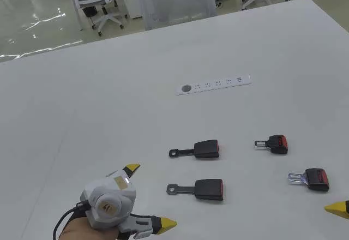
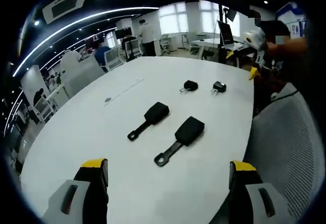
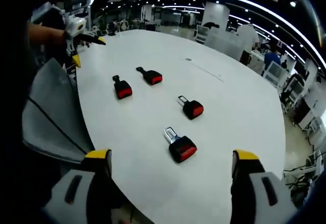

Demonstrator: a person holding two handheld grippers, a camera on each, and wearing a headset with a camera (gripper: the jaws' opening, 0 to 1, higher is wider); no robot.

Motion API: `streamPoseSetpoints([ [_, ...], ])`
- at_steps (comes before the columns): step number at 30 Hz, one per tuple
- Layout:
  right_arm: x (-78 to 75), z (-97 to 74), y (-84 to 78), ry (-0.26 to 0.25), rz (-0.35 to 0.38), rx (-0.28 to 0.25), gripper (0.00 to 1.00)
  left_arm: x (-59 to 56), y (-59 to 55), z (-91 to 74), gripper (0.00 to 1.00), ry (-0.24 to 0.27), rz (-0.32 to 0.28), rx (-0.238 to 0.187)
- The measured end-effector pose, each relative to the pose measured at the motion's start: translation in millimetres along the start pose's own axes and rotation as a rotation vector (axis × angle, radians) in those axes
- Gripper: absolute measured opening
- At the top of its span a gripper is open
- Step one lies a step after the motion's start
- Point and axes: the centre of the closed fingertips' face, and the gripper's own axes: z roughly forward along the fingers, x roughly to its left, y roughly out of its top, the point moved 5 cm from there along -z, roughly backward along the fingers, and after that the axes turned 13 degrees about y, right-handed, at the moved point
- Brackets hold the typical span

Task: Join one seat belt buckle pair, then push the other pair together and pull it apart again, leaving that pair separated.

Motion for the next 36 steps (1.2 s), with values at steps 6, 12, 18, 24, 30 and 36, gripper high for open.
streamPoseSetpoints([
  [6, 1.4, 7.7, 0.1, 0.008, 0.008, 0.002, 1.0, -1.0, 0.2, 2.6, 1.0, -0.014, 0.01, 0.004],
  [12, -1.0, 11.0, 9.4, 0.009, 0.005, -0.014, 1.0, -1.3, -1.4, 4.2, 1.0, -0.022, 0.018, 0.013],
  [18, -5.3, 12.1, 11.7, 0.024, -0.003, -0.004, 1.0, 4.5, 3.6, 3.2, 1.0, 0.005, 0.001, 0.008],
  [24, -7.7, 11.9, 11.7, 0.028, -0.011, 0.006, 0.99, 3.1, 5.6, 0.5, 1.0, 0.013, -0.017, -0.01],
  [30, -10.9, 7.6, 9.5, 0.016, -0.019, 0.004, 0.95, 0.8, 4.7, -1.2, 1.0, 0.015, -0.016, 0.001],
  [36, -10.6, 2.6, 5.6, 0.01, -0.019, -0.002, 0.93, 0.5, 8.8, -1.7, 0.98, 0.021, -0.007, 0.008],
])
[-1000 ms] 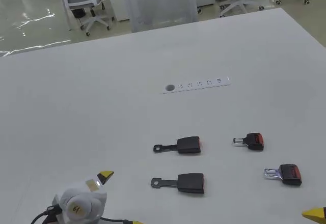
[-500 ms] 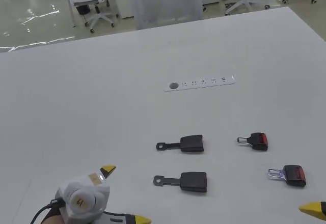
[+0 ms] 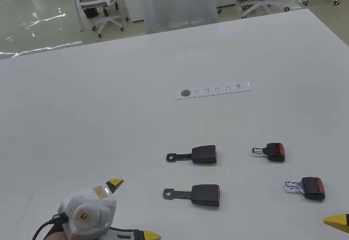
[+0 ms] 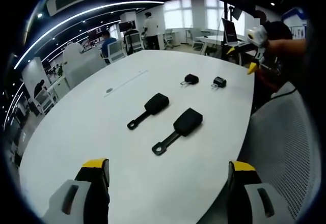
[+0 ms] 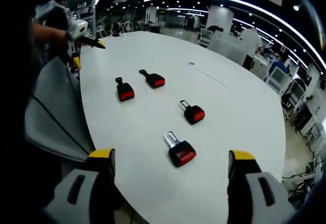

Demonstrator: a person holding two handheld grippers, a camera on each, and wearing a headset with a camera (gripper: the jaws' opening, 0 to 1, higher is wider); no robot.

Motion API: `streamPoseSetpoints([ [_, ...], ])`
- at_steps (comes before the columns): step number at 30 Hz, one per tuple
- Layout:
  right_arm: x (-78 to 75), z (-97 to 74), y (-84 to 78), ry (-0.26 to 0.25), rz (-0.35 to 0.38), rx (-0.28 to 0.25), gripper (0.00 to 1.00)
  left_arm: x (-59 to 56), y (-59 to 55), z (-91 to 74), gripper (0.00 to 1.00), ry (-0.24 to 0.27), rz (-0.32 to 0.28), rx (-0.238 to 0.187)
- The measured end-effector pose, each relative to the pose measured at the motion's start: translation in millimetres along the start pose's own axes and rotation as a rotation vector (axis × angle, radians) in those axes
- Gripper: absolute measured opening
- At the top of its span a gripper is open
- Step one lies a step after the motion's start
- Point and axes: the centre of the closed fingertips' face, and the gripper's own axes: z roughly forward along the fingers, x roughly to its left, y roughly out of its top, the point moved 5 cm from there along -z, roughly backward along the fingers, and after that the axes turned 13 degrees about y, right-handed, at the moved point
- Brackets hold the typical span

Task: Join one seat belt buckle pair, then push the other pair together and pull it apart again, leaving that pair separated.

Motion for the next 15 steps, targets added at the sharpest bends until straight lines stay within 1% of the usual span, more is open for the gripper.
streamPoseSetpoints([
  [5, 3.0, -1.6, -2.4, 0.0, 0.0, 0.002, 0.93, -3.0, 3.5, -0.5, 0.97, 0.002, 0.002, -0.004],
  [8, 4.7, -1.9, -3.3, -0.003, 0.017, 0.003, 0.92, -4.1, 4.8, 0.4, 0.97, -0.002, -0.006, -0.019],
  [12, 5.9, -2.4, -1.4, -0.015, 0.015, -0.001, 0.92, -2.8, 5.1, 1.2, 0.96, -0.001, 0.011, -0.021],
  [15, 7.2, -1.4, -0.9, -0.011, 0.005, 0.01, 0.92, -0.3, 5.0, 0.6, 0.95, 0.005, 0.006, -0.016],
])
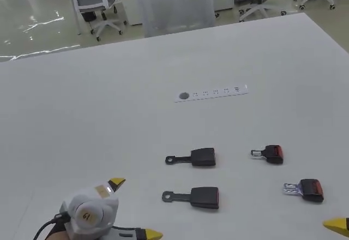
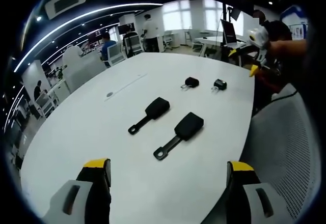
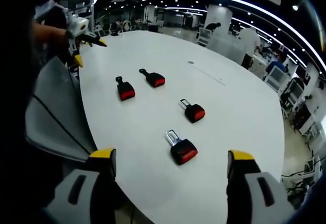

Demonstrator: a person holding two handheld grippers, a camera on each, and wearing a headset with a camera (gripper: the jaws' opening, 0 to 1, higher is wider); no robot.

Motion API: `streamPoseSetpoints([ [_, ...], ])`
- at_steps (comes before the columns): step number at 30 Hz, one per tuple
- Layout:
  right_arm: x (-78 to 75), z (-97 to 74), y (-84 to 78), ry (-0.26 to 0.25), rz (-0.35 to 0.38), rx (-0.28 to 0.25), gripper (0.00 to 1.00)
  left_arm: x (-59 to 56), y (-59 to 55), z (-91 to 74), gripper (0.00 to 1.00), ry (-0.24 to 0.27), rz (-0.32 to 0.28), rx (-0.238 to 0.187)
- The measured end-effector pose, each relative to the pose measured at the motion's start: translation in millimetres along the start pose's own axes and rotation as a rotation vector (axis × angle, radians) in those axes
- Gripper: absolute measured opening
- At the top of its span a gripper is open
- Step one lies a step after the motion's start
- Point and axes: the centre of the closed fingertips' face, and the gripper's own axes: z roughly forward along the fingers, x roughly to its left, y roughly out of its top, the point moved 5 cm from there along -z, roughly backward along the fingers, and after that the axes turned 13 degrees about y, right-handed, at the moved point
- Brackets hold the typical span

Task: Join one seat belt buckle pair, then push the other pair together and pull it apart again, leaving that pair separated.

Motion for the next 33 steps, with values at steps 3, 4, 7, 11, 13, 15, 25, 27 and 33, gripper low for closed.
streamPoseSetpoints([
  [3, 0.6, 1.4, 4.5, 0.002, -0.012, -0.003, 0.91, 1.8, -1.5, -0.2, 0.95, 0.003, -0.001, -0.001],
  [4, 0.3, 1.8, 5.4, 0.001, -0.012, -0.004, 0.91, 2.1, -2.4, 0.3, 0.96, 0.003, -0.001, 0.0],
  [7, -0.1, 3.9, 8.3, 0.003, -0.01, -0.005, 0.89, 2.1, -5.5, 1.5, 0.96, -0.002, 0.008, 0.013],
  [11, 1.4, 7.3, 13.0, 0.016, 0.001, -0.019, 0.88, 2.4, -0.9, -0.2, 0.96, -0.008, 0.017, 0.008],
  [13, 2.0, 8.7, 15.2, 0.018, -0.021, -0.011, 0.88, 3.1, 0.9, 0.8, 0.96, -0.012, 0.03, 0.003],
  [15, 0.7, 8.4, 15.7, 0.011, -0.033, -0.004, 0.88, 4.6, 0.8, 3.6, 0.95, -0.014, 0.048, 0.001],
  [25, -3.1, 4.4, 13.1, 0.002, -0.035, 0.011, 0.78, 4.2, -2.2, 9.8, 0.87, -0.03, 0.065, 0.019],
  [27, -3.6, 5.4, 12.2, 0.008, -0.03, 0.012, 0.78, 4.7, -4.9, 14.0, 0.85, -0.024, 0.077, 0.042],
  [33, -3.9, 11.8, 7.0, 0.04, -0.086, 0.069, 0.71, -0.3, 0.5, 22.0, 0.74, -0.067, 0.105, 0.076],
])
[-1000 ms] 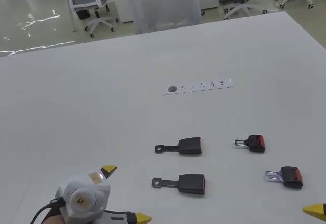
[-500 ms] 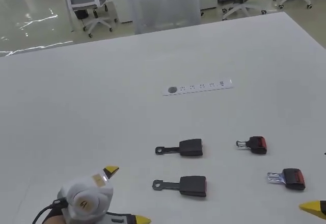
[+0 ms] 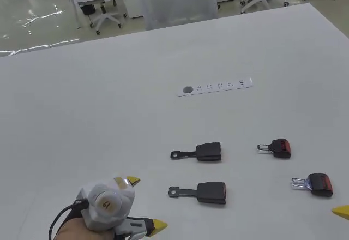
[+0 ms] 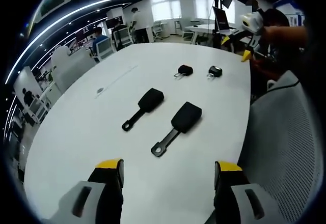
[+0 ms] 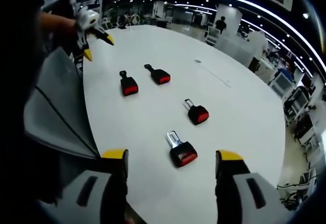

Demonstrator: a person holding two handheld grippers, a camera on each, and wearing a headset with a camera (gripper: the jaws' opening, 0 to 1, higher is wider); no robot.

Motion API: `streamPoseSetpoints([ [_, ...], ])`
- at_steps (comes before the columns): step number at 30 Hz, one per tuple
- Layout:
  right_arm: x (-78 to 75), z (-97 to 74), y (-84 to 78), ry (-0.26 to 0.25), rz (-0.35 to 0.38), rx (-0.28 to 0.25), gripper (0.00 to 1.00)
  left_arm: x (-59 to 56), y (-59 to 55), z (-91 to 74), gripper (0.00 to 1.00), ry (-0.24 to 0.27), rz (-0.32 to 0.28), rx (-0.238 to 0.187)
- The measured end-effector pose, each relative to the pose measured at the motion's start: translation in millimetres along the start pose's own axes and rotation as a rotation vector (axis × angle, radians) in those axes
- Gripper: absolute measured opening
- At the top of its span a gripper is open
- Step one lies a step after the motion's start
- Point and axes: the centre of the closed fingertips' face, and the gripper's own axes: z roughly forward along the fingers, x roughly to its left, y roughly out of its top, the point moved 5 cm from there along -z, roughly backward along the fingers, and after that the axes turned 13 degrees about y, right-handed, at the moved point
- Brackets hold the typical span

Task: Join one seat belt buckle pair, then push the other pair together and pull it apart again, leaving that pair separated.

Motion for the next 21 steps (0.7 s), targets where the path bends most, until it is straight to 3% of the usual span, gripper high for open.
streamPoseSetpoints([
  [9, -2.2, 10.6, 1.6, 0.069, -0.068, 0.047, 0.61, -14.9, 20.9, 16.6, 0.73, -0.069, 0.112, -0.014],
  [14, -5.3, 19.0, -1.1, 0.089, -0.142, 0.108, 0.59, -23.8, 25.2, 29.6, 0.73, -0.106, 0.179, -0.013],
  [21, -11.2, 30.0, -8.1, 0.117, -0.17, 0.138, 0.56, -36.0, 36.3, 45.5, 0.76, -0.16, 0.254, -0.005],
])
